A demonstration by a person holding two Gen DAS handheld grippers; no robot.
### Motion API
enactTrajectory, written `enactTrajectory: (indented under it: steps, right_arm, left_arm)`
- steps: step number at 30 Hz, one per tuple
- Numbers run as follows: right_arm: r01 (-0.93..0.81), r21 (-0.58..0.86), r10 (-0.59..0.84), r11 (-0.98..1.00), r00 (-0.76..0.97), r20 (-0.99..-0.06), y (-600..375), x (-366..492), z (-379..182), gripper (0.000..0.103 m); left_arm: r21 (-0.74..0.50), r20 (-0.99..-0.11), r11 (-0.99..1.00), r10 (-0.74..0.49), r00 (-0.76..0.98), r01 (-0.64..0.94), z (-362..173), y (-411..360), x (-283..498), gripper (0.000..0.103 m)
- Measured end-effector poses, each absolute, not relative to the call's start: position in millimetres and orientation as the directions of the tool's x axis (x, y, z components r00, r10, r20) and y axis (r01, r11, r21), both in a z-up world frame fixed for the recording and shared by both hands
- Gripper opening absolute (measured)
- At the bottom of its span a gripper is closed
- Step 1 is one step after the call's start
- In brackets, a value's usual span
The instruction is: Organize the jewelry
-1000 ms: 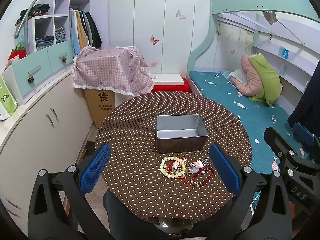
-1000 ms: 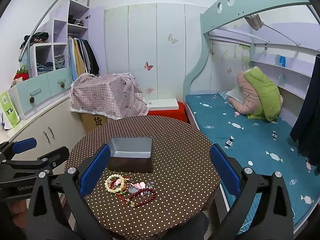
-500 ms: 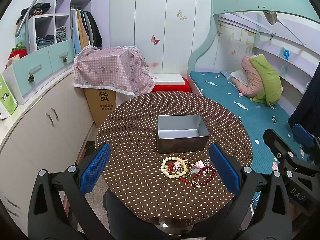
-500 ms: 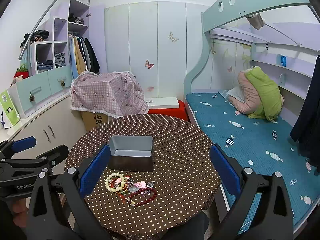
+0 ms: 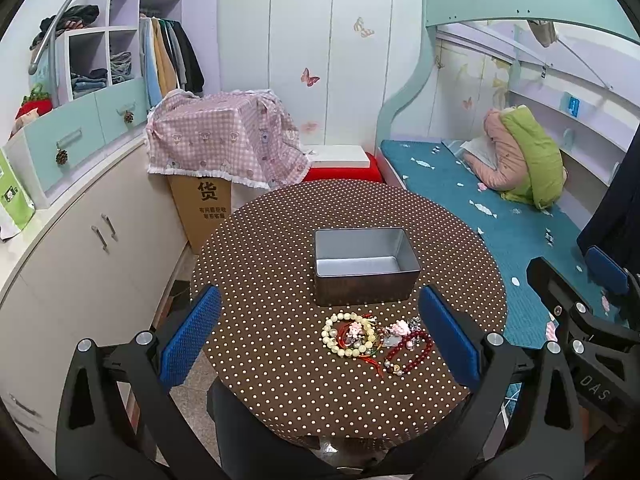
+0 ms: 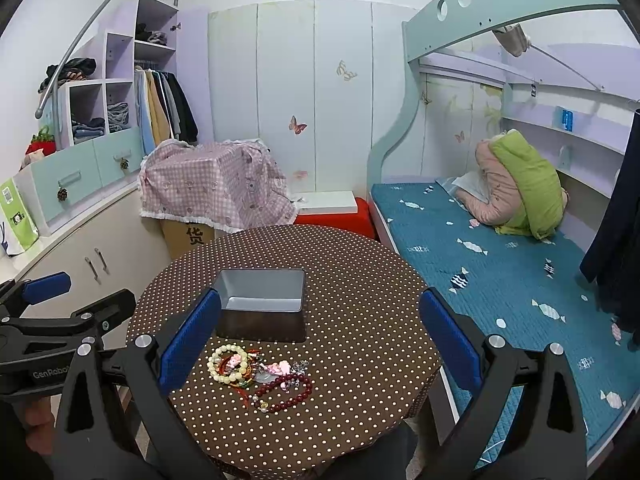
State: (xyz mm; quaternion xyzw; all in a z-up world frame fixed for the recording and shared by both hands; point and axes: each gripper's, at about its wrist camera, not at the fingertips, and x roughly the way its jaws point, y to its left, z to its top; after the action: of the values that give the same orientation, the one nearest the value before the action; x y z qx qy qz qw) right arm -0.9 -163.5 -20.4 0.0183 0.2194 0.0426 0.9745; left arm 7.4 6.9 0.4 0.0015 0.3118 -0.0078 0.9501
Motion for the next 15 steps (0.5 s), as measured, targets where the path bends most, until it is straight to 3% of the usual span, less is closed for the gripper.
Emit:
enactTrajectory:
  steps: [15]
  right_arm:
    - [-0.069,0.055,0.086,0.996,0.895,-0.438,-164.6,1.3,-25.3,0.096]
  left_arm:
    - [0.0,-0.602,1.0,-0.012,0.799,0.015,-4.8,7.7,11.3,0.098]
